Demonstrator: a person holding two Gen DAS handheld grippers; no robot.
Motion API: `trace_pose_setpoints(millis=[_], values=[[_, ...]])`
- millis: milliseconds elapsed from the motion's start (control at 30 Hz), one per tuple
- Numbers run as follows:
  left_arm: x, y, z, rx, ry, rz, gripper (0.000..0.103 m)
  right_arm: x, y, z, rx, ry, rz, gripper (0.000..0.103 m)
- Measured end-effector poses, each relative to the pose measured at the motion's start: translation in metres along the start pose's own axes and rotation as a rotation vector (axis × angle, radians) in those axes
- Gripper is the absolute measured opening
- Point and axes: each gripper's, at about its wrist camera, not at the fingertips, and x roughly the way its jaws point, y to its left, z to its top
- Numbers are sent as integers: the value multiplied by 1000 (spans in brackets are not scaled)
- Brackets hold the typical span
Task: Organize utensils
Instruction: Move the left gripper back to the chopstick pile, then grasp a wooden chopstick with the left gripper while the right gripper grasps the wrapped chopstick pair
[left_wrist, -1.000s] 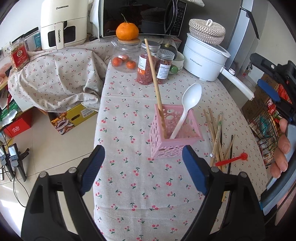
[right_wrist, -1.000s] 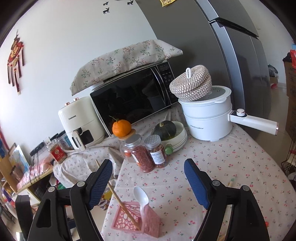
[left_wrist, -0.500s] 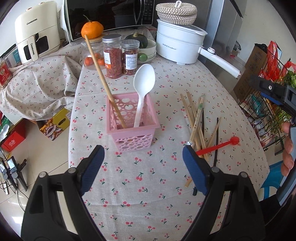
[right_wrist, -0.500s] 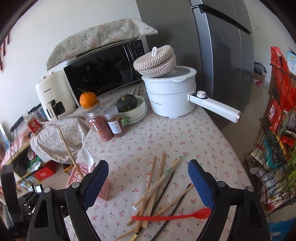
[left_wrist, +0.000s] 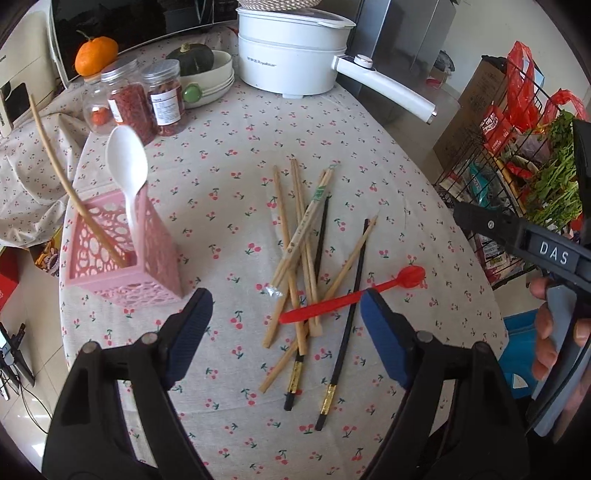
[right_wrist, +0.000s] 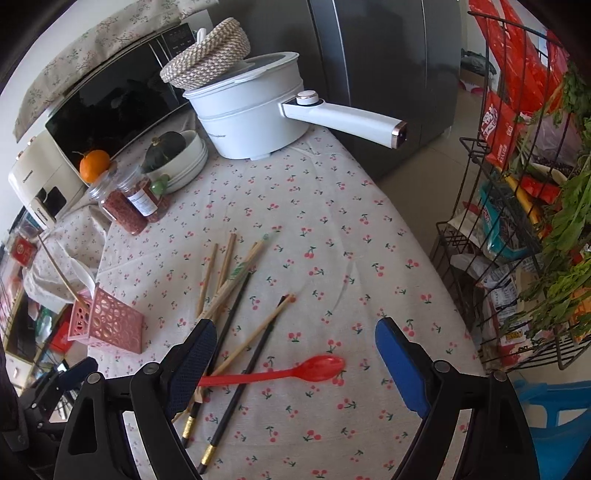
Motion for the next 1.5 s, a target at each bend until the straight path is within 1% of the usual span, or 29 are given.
trace_pose_setpoints(millis=[33, 133, 200, 233, 300, 400, 467, 567, 700, 767, 833, 933, 1033, 1067, 1167, 1367, 1500], values=[[3, -5, 6, 10, 0, -1, 76, 2, -5, 2, -3, 9, -10, 89], [19, -12, 28, 11, 26, -2, 60, 11, -18, 7, -1, 35, -26, 89], [36, -9, 44, -27, 62, -10, 43, 16, -25, 10, 7, 52, -26, 89], [46, -6, 50, -51, 82, -14, 39, 20, -28, 12, 8, 62, -26, 89], [65, -1, 61, -94, 111, -18, 29, 25, -32, 16, 9, 75, -35, 89], [93, 5, 73, -133, 142, 9, 20, 31, -36, 22, 7, 80, -46, 89], [108, 9, 78, -154, 158, 26, 17, 35, -38, 25, 13, 85, -41, 89], [126, 12, 84, -169, 177, 30, 12, 41, -40, 30, 27, 97, -26, 89], [145, 12, 94, -160, 190, 43, 12, 47, -41, 34, 43, 111, -15, 89], [152, 12, 96, -161, 207, 43, 12, 50, -40, 35, 44, 117, -9, 89], [159, 14, 96, -183, 242, 35, 7, 51, -39, 35, 40, 119, -7, 89], [159, 16, 97, -206, 237, 32, 7, 51, -38, 35, 34, 120, -4, 89], [152, 15, 92, -195, 204, 41, 7, 53, -38, 35, 34, 127, -5, 89], [143, 19, 88, -185, 186, 38, 7, 54, -38, 34, 35, 131, -4, 89], [118, 15, 83, -144, 129, 35, 7, 56, -38, 34, 39, 138, -2, 89], [52, 11, 73, -73, 8, -5, 7, 59, -34, 33, 42, 149, -6, 89], [12, 13, 61, -35, -64, -24, 7, 66, -27, 31, 42, 164, 12, 89]])
